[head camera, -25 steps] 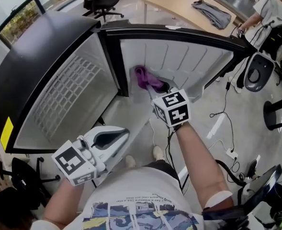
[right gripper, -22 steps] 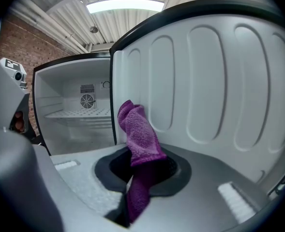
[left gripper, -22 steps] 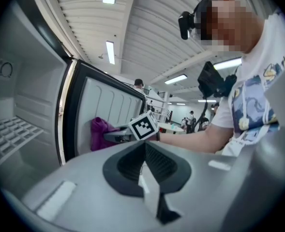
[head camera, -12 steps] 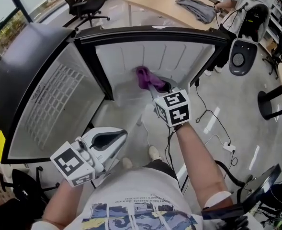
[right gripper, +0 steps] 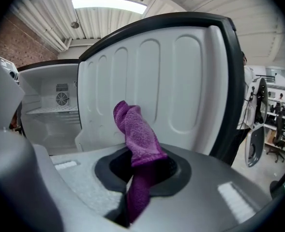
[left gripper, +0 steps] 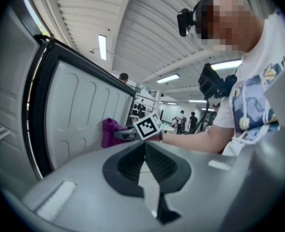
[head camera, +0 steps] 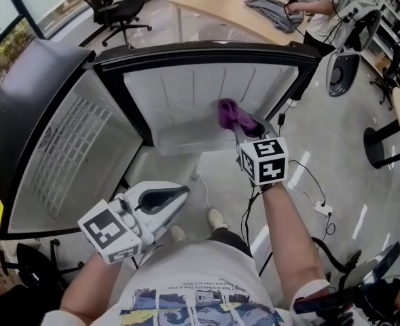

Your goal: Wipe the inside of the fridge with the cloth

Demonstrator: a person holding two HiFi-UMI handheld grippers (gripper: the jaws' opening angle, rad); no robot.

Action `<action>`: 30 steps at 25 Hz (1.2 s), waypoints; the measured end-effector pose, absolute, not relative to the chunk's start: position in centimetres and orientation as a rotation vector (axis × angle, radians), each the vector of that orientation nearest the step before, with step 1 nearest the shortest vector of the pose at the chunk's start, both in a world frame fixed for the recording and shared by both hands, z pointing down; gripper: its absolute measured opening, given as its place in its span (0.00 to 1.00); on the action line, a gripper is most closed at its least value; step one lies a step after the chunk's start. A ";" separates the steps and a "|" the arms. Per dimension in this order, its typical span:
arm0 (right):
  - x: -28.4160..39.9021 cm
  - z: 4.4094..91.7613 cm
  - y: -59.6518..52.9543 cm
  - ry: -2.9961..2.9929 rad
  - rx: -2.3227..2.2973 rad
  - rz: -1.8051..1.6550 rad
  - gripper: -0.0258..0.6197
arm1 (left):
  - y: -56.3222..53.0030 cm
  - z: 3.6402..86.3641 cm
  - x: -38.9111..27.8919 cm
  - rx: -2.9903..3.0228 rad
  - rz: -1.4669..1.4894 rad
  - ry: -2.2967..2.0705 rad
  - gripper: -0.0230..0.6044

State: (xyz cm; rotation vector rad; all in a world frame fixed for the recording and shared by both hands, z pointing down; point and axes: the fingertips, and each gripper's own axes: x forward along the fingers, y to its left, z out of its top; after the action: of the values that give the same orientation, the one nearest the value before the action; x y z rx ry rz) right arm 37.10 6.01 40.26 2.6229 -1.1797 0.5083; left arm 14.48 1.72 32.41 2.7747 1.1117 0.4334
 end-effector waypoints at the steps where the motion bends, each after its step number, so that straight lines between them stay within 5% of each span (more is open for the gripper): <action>1: 37.4 40.3 6.8 -1.156 2.634 0.514 0.13 | 1.9 32.4 14.7 2.771 0.434 1.118 0.04; 18: 39.8 40.6 14.4 -0.945 2.706 0.544 0.13 | 4.5 32.5 16.4 2.736 0.439 1.193 0.04; 30: 33.7 40.0 5.6 -1.310 2.576 0.503 0.13 | 2.5 32.6 14.3 2.751 0.452 1.132 0.04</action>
State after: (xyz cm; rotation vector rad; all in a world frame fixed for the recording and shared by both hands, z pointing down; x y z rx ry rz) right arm 33.65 5.61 39.99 2.5760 -1.3103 0.5026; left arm 14.28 2.49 32.58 2.7505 1.1315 0.4522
